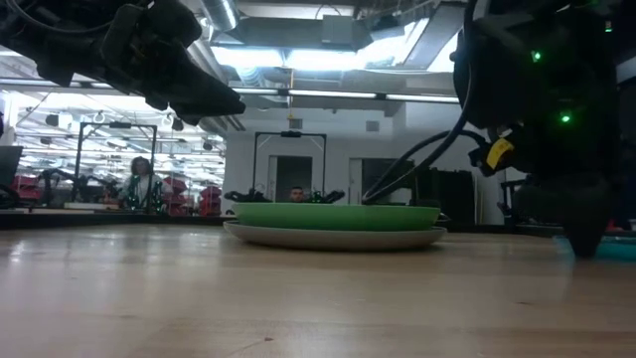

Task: Stack plastic plates
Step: Stack the blue on top of the green plate

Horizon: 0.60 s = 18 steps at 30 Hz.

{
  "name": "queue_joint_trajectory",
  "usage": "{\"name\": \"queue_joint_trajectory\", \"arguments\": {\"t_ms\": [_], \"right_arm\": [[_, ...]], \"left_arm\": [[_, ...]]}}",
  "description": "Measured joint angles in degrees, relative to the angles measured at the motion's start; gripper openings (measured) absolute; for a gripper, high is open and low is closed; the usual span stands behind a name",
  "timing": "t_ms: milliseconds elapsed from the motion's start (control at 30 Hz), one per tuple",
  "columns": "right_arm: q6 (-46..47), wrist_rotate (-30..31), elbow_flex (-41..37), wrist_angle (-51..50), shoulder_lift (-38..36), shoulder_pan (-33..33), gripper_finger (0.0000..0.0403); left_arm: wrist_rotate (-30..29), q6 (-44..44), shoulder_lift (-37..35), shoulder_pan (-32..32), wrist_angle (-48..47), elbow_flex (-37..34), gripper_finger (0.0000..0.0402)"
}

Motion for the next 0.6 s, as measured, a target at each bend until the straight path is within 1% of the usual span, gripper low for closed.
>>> {"name": "queue_joint_trajectory", "arguments": {"t_ms": [100, 167, 300, 433, 600], "right_arm": [[-1.59, 0.88, -0.06, 0.97, 0.01, 0.02, 0.0022], [-3.08, 1.07, -0.06, 1.15, 0.02, 0.02, 0.0006], [-4.55, 2.37, 0.12, 0.6, 0.08, 0.02, 0.0012], [-6.98, 7.39, 2.6, -3.88, 0.28, -0.13, 0.0003], [-11.15, 14.26, 8.56, -9.93, 0.19, -0.03, 0.0002]], "left_arm": [[0.0, 0.0, 0.02, 0.0, 0.0, 0.0, 0.0124], [0.0, 0.0, 0.02, 0.0, 0.0, 0.0, 0.0124], [0.02, 0.0, 0.01, 0.0, -0.02, 0.0, 0.0124], [0.02, 0.0, 0.02, 0.0, 0.0, 0.0, 0.0124], [0.04, 0.0, 0.02, 0.0, 0.0, 0.0, 0.0124]]}}
